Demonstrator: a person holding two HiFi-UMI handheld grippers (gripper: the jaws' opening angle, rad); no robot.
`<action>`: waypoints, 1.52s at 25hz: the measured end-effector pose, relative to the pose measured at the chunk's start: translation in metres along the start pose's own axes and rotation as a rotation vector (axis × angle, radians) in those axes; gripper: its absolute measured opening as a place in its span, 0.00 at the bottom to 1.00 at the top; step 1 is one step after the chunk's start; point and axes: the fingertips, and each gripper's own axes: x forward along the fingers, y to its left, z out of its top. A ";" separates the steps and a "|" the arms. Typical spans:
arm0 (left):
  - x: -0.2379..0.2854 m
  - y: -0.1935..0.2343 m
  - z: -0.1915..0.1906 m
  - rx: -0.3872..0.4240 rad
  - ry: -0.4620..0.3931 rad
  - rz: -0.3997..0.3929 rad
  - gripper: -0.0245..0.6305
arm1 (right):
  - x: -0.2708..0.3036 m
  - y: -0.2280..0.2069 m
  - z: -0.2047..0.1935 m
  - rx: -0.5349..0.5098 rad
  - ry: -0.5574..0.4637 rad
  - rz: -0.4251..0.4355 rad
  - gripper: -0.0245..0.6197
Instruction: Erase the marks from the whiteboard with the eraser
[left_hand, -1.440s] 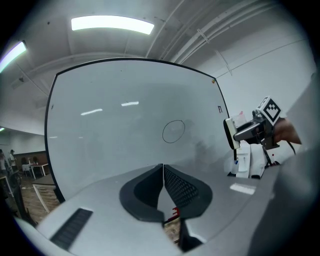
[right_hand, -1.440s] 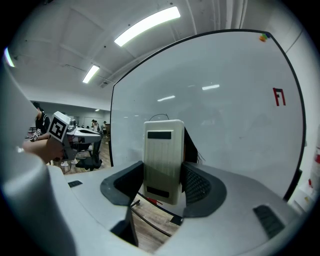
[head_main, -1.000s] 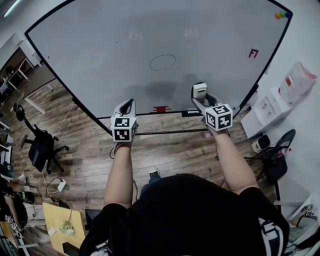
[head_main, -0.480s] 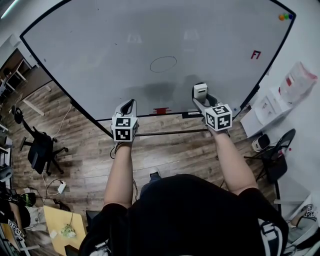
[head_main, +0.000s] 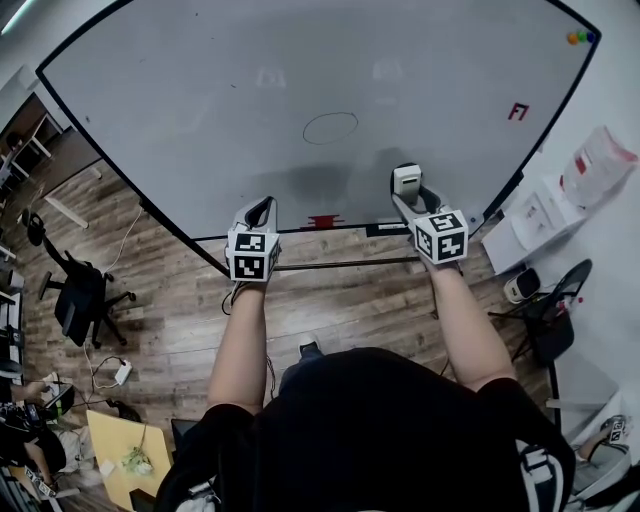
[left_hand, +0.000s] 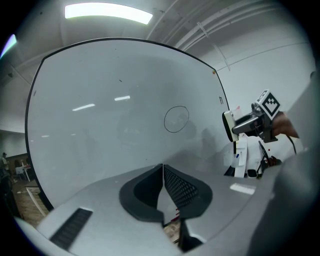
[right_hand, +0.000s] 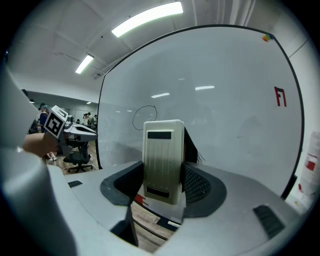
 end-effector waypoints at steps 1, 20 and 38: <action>0.001 0.001 -0.001 0.001 0.002 0.000 0.06 | 0.001 -0.001 0.000 -0.002 -0.001 -0.003 0.40; 0.015 0.024 -0.007 -0.015 0.007 -0.017 0.06 | 0.030 -0.004 0.040 -0.046 -0.051 -0.037 0.40; 0.034 0.040 -0.012 0.019 0.012 -0.043 0.06 | 0.074 0.005 0.116 -0.107 -0.174 -0.062 0.40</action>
